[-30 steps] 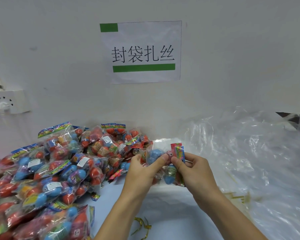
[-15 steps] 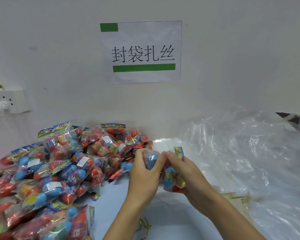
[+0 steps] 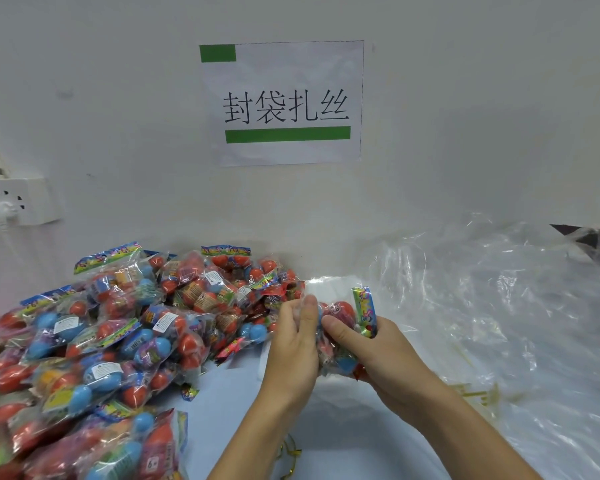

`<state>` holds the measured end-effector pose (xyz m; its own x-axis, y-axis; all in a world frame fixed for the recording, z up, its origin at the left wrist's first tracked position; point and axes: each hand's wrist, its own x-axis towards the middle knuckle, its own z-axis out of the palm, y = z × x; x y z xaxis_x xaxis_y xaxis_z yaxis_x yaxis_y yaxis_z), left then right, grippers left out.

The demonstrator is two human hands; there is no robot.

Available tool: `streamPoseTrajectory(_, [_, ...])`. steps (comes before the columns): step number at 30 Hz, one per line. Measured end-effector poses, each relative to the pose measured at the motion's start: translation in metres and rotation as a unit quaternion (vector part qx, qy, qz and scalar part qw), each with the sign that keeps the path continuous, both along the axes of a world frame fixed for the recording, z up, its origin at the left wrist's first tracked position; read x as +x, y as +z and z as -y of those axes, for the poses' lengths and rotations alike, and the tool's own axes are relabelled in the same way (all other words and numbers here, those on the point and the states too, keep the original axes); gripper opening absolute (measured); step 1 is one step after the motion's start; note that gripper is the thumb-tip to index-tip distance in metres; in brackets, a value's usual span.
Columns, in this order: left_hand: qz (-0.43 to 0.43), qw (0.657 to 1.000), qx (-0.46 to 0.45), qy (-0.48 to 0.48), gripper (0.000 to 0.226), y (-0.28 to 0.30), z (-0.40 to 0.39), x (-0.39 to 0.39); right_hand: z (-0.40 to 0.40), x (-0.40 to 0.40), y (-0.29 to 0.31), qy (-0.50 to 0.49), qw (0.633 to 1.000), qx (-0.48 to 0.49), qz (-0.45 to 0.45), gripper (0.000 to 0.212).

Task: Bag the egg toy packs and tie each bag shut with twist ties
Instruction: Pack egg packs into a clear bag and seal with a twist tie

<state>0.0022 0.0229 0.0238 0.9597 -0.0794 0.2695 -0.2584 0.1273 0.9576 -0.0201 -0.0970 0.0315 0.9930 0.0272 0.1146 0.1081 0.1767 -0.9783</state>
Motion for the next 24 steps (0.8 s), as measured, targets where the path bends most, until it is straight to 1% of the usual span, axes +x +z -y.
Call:
streamPoseTrajectory(4, [0.022, 0.999, 0.011, 0.044, 0.049, 0.001, 0.002, -0.001, -0.001, 0.001, -0.002, 0.001, 1.000, -0.017, 0.010, 0.028])
streamPoseTrajectory(7, [-0.012, 0.998, -0.020, 0.062, 0.049, 0.001, 0.003, -0.001, -0.005, 0.001, -0.005, -0.025, 0.998, -0.058, 0.019, 0.018])
streamPoseTrajectory(9, [-0.048, 0.996, -0.046, 0.057, 0.049, 0.001, 0.002, 0.000, -0.009, 0.002, -0.008, -0.078, 0.988, -0.125, 0.036, 0.020])
streamPoseTrajectory(11, [-0.054, 0.996, -0.028, 0.070, 0.046, 0.001, 0.003, -0.001, -0.012, 0.002, -0.010, -0.126, 0.971, -0.195, 0.057, 0.024])
streamPoseTrajectory(12, [-0.048, 0.995, -0.018, 0.086, 0.044, 0.001, 0.003, -0.001, -0.014, 0.001, -0.010, -0.129, 0.967, -0.209, 0.067, 0.025])
streamPoseTrajectory(15, [-0.030, 0.991, -0.012, 0.128, 0.044, 0.001, 0.000, 0.001, -0.017, -0.001, -0.008, -0.074, 0.973, -0.201, 0.081, 0.021])
streamPoseTrajectory(17, [-0.038, 0.989, -0.009, 0.142, 0.046, 0.002, -0.004, 0.002, -0.019, -0.003, -0.008, -0.043, 0.978, -0.192, 0.074, 0.020])
streamPoseTrajectory(21, [-0.083, 0.988, 0.001, 0.128, 0.054, 0.001, -0.006, 0.003, -0.020, -0.003, -0.007, -0.041, 0.978, -0.193, 0.069, 0.021])
streamPoseTrajectory(24, [-0.070, 0.989, 0.003, 0.134, 0.053, 0.000, -0.005, 0.004, -0.020, -0.004, -0.007, -0.048, 0.975, -0.201, 0.080, 0.019])
